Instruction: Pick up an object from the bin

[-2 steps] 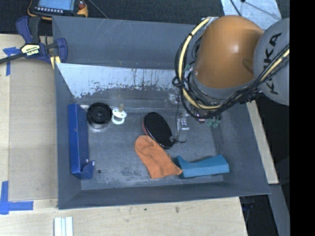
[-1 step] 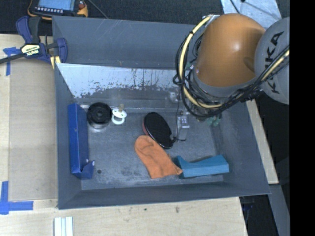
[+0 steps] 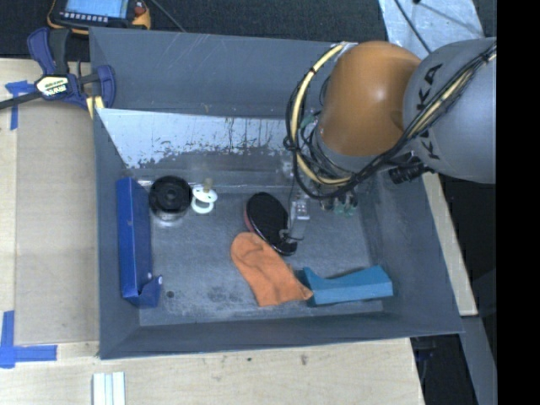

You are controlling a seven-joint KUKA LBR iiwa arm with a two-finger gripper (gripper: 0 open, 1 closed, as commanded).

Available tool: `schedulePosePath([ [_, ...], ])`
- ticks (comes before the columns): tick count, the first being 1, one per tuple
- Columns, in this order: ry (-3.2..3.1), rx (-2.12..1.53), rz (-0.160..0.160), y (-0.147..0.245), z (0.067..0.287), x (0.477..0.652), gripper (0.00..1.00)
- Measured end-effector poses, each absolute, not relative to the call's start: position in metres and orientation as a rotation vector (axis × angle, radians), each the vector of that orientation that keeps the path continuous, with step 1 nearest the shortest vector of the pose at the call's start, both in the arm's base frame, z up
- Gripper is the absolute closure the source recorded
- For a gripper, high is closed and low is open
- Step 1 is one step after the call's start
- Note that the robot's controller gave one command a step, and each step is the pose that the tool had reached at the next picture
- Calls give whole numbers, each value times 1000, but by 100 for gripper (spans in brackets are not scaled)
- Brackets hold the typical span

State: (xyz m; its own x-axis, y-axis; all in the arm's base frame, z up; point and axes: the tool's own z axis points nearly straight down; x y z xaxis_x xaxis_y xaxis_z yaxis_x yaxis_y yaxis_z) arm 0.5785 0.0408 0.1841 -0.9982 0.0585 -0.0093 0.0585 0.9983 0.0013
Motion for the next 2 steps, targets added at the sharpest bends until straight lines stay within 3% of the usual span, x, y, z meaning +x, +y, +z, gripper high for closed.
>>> schedulePosePath([
  [1,3109,456,0,38,155,580,0],
  [2,3082,601,1,35,148,586,0],
])
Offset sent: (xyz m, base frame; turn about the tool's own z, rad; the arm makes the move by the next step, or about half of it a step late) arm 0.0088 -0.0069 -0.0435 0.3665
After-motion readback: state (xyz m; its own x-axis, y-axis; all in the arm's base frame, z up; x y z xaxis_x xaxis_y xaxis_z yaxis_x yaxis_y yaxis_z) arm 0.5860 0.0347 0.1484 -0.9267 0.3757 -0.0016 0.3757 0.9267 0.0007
